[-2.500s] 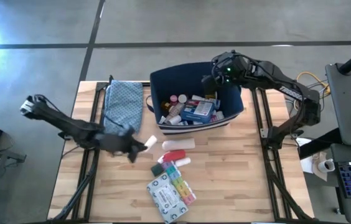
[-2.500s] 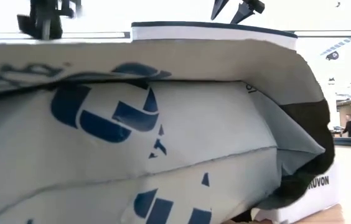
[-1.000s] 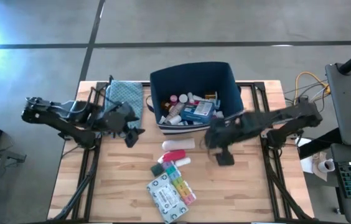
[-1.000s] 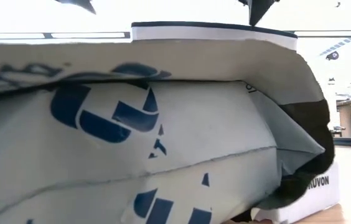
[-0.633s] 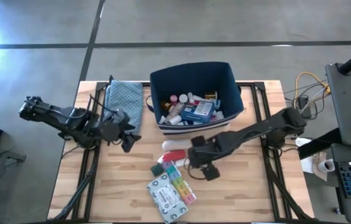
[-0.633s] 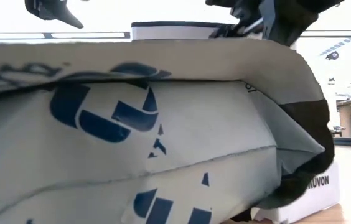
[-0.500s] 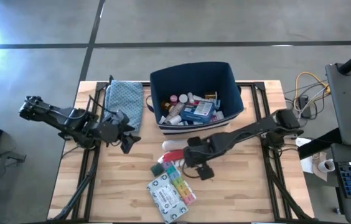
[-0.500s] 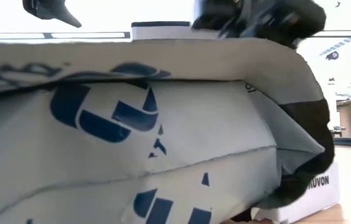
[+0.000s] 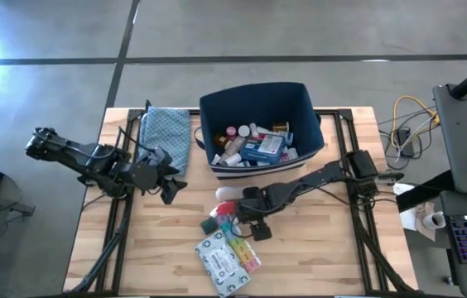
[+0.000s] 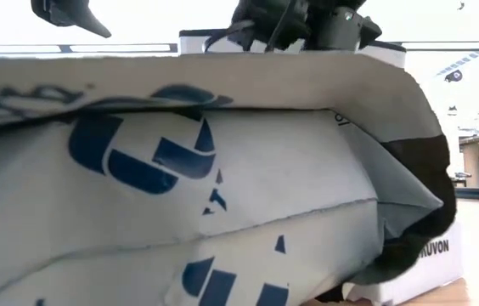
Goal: Pick & place medical supplies in basket/bin
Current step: Put the white bandage into the blue bin
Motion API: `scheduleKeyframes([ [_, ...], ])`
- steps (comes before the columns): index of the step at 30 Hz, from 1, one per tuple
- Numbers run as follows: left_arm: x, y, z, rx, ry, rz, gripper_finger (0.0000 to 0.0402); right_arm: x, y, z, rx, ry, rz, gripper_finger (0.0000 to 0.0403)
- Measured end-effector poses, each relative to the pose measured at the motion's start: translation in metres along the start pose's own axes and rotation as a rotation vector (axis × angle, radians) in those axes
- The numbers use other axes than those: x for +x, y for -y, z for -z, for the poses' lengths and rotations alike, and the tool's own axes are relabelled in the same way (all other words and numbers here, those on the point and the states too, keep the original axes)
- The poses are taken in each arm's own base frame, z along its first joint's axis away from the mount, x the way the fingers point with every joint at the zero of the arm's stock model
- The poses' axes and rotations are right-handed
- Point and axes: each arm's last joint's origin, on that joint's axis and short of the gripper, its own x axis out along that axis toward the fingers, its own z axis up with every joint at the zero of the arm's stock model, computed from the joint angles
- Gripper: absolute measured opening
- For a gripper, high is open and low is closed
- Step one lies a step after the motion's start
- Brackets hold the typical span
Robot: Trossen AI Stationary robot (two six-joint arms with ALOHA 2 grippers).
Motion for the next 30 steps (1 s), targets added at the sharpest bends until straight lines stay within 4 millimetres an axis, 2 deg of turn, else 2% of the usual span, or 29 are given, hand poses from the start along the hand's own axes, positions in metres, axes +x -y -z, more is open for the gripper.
scheduleKeyframes([
  [5,0.0,-0.001,0.0,0.015,0.002,-0.011,0.0276,0.001,0.001,0.0,0.021,-0.001,0.005,0.0221],
  [9,0.0,-0.001,0.0,0.016,0.003,-0.012,0.0276,-0.002,0.003,0.001,0.048,-0.009,0.007,0.0142],
  [13,0.0,-0.001,0.001,0.016,0.001,-0.013,0.0276,-0.021,0.004,0.006,0.054,-0.051,0.012,0.0063],
  [15,0.002,-0.002,0.002,0.02,-0.003,-0.019,0.0276,-0.042,0.002,0.006,0.059,-0.023,0.004,0.0038],
  [17,0.005,-0.003,0.005,0.026,-0.011,-0.029,0.0276,-0.072,0.0,0.004,0.093,0.05,-0.007,0.0028],
  [21,0.013,-0.006,0.012,0.03,-0.03,-0.054,0.0276,-0.142,0.0,0.009,0.21,0.238,-0.001,0.0038],
  [24,0.021,-0.011,0.021,0.023,-0.059,-0.082,0.0276,-0.198,0.003,0.02,0.34,0.421,0.084,0.0049],
  [27,0.031,-0.016,0.032,-0.003,-0.118,-0.089,0.0276,-0.247,0.017,0.035,0.49,0.617,0.249,0.0051],
  [30,0.045,-0.019,0.044,-0.043,-0.152,-0.071,0.0276,-0.274,0.04,0.049,0.606,0.72,0.394,0.0052],
])
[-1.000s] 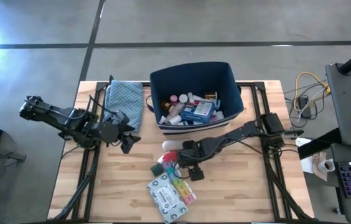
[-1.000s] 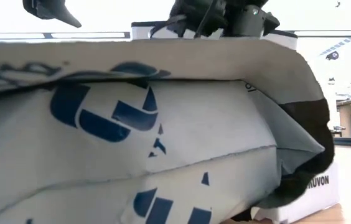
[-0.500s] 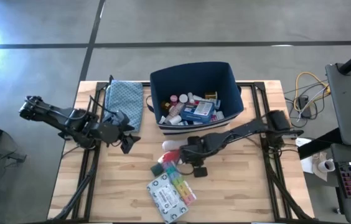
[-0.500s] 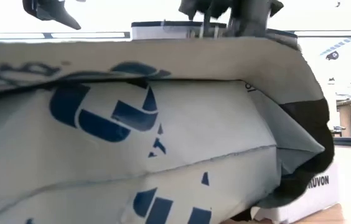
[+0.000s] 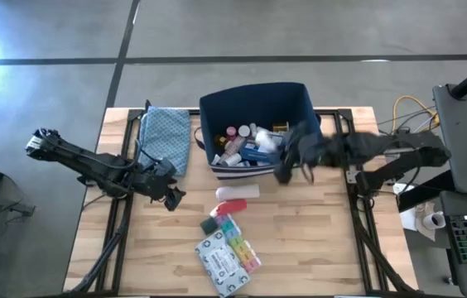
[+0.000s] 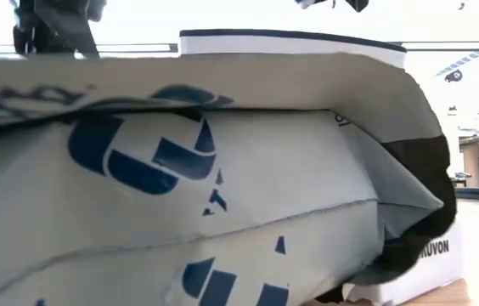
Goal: Pick & place medical supplies in basket/bin
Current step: Put the white bandage into the blue bin, then put the dark green bandage into the blue bin
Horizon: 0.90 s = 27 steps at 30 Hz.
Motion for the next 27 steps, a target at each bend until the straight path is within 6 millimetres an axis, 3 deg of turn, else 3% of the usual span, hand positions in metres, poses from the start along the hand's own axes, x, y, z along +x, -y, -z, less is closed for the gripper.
scheduleKeyframes([
  [6,0.036,-0.002,0.019,-0.107,-0.008,0.142,0.0276,0.019,0.054,-0.02,0.118,-0.021,0.076,0.0054],
  [10,0.055,-0.005,0.031,-0.239,-0.013,0.263,0.0276,0.038,0.074,-0.022,0.159,-0.09,0.045,0.0071],
  [17,0.063,-0.01,0.038,-0.326,-0.058,0.269,0.0276,0.056,0.074,-0.017,0.178,-0.178,-0.032,0.0157],
  [22,0.062,-0.003,0.036,-0.194,-0.034,0.294,0.0276,0.057,0.071,-0.016,0.17,-0.185,-0.039,0.0216],
  [27,0.073,0.017,0.03,-0.117,-0.05,0.26,0.0276,0.046,0.07,-0.022,0.171,-0.149,-0.054,0.0257],
])
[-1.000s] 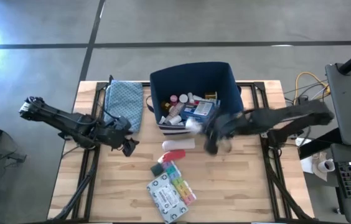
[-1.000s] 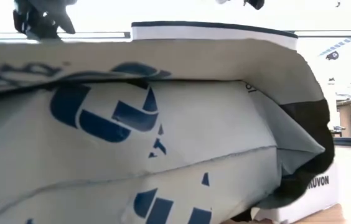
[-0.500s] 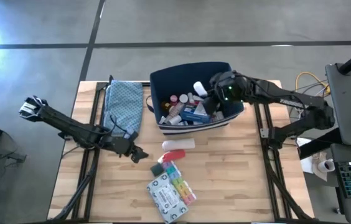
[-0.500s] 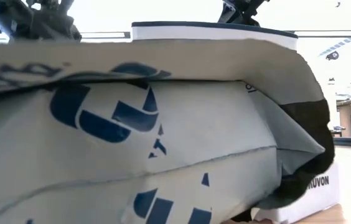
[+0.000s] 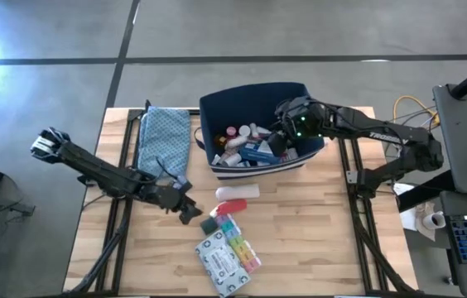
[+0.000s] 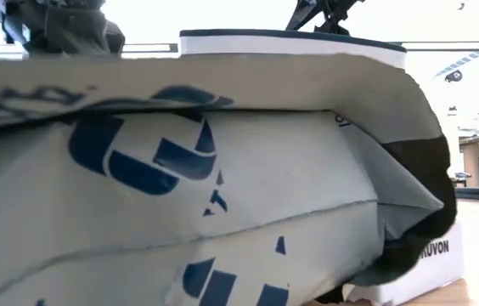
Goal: Pick & place medical supplies in basket/bin
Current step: Put the dark green bandage into the blue bin
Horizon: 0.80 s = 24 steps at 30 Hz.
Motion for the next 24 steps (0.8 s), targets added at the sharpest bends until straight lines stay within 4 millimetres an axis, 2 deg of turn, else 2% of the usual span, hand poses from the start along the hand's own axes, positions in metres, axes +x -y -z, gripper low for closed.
scheduleKeyframes([
  [8,0.035,0.032,-0.003,0.041,-0.164,-0.21,0.0276,-0.025,-0.004,-0.005,0.024,0.051,-0.028,0.0274],
  [14,0.055,0.061,-0.012,0.055,-0.19,-0.265,0.0276,-0.034,0.003,0.006,-0.044,-0.068,0.031,0.0274],
  [19,0.085,0.067,-0.004,0.061,-0.265,-0.324,0.0276,-0.037,0.003,0.018,-0.098,-0.173,0.043,0.0274],
  [24,0.106,0.064,0.003,0.026,-0.325,-0.43,0.0276,-0.041,-0.004,0.023,-0.17,-0.173,0.017,0.0274],
])
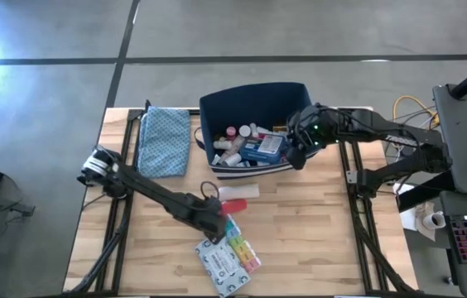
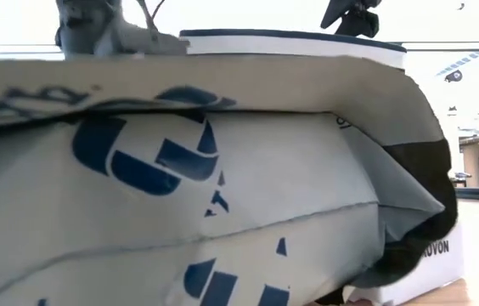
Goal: Pick & place medical supplies in basket/bin
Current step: Put the dark green bandage into the blue bin
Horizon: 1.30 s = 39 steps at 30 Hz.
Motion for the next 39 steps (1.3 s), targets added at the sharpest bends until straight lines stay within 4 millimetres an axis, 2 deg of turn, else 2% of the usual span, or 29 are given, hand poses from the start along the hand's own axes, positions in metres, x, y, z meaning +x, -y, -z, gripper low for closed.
scheduleKeyframes([
  [3,0.01,0.005,0.0,0.002,-0.045,-0.024,0.0276,-0.001,-0.001,0.001,-0.025,0.004,-0.005,0.0274],
  [8,0.022,-0.002,0.005,0.006,-0.107,-0.09,0.0273,-0.004,-0.001,0.001,-0.04,0.01,-0.006,0.0274],
  [11,0.022,-0.011,0.009,0.009,-0.13,-0.146,0.0253,-0.004,-0.001,0.001,-0.043,0.009,-0.005,0.0274],
  [14,0.015,-0.017,0.01,0.01,-0.143,-0.18,0.0217,-0.004,-0.001,0.001,-0.045,0.01,-0.004,0.0274],
  [19,-0.009,-0.026,0.011,0.016,-0.125,-0.225,0.015,-0.004,0.0,0.0,-0.05,0.031,0.034,0.0274],
  [24,-0.061,-0.03,0.005,-0.015,0.029,-0.123,0.0096,-0.007,0.001,-0.003,-0.048,0.087,0.054,0.0271],
  [28,-0.101,-0.041,0.003,-0.043,0.17,-0.034,0.0067,-0.01,0.001,-0.004,-0.045,0.114,0.046,0.0264],
  [30,-0.11,-0.048,0.004,-0.011,0.211,-0.026,0.0066,-0.01,0.0,-0.005,-0.044,0.122,0.044,0.026],
  [33,-0.11,-0.052,0.004,0.09,0.235,-0.039,0.008,-0.01,0.0,-0.005,-0.044,0.123,0.043,0.0255],
  [39,-0.095,-0.039,0.0,0.345,0.256,-0.039,0.0161,-0.008,0.0,-0.004,-0.025,0.115,0.045,0.0249],
])
